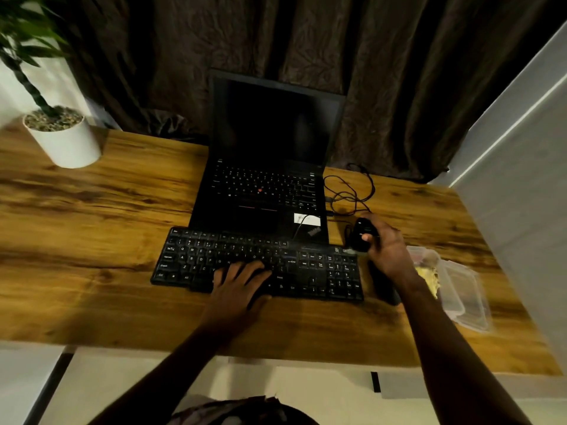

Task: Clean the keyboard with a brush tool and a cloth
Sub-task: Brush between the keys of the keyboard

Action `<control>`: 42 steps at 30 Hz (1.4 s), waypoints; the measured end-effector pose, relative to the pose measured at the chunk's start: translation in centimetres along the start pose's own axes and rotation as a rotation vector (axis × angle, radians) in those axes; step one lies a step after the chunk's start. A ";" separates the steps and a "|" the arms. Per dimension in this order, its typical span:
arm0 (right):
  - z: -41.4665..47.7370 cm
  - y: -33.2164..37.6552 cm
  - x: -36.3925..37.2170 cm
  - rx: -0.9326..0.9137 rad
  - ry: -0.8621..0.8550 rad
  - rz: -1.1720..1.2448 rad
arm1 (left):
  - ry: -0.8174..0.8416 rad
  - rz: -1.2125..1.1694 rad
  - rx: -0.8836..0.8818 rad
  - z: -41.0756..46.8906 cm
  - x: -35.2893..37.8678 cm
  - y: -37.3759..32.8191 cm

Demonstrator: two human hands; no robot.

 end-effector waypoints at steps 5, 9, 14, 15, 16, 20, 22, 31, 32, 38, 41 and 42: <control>-1.4 1.4 1.2 -0.042 -0.026 0.008 | 0.006 -0.005 -0.007 0.1 0.1 0.1; -2.2 1.9 1.5 -0.048 -0.008 0.040 | 0.005 0.010 -0.004 0.2 0.2 0.2; -2.3 -0.3 1.0 -0.001 -0.010 -0.027 | -0.003 0.031 -0.008 0.1 0.4 0.3; -2.3 -0.3 1.1 0.000 -0.016 -0.025 | -0.009 0.034 -0.005 0.1 0.3 0.3; -2.5 0.0 1.3 -0.008 -0.035 -0.018 | -0.014 0.034 0.001 0.2 0.3 0.2; -2.5 2.5 2.9 -0.048 0.004 0.007 | -0.022 0.033 0.016 0.1 0.2 0.2; -2.3 2.6 3.3 -0.058 0.032 0.020 | -0.015 0.024 0.015 0.1 0.2 0.2; -2.8 1.3 2.7 -0.035 -0.018 0.008 | -0.029 0.015 0.015 0.1 -0.1 0.1; -3.0 1.5 2.8 -0.041 -0.012 0.021 | -0.030 0.017 0.019 0.1 -0.1 0.1; -4.4 1.1 2.6 -0.057 0.023 0.078 | -0.032 0.022 0.007 0.1 0.1 0.2; -4.2 0.0 2.1 -0.013 -0.016 0.100 | -0.042 0.029 0.014 0.1 0.1 0.1; -4.3 -0.2 2.0 -0.003 -0.041 0.106 | -0.040 0.030 0.013 0.2 0.1 0.1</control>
Point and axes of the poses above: each hand's wrist, its own z-axis towards the middle knuckle, its own x-axis out of the palm, y = z × x, the point moved 1 cm from there along z, towards the middle knuckle, and after that the axes turned 8 degrees about -x, right-handed, at the moved point
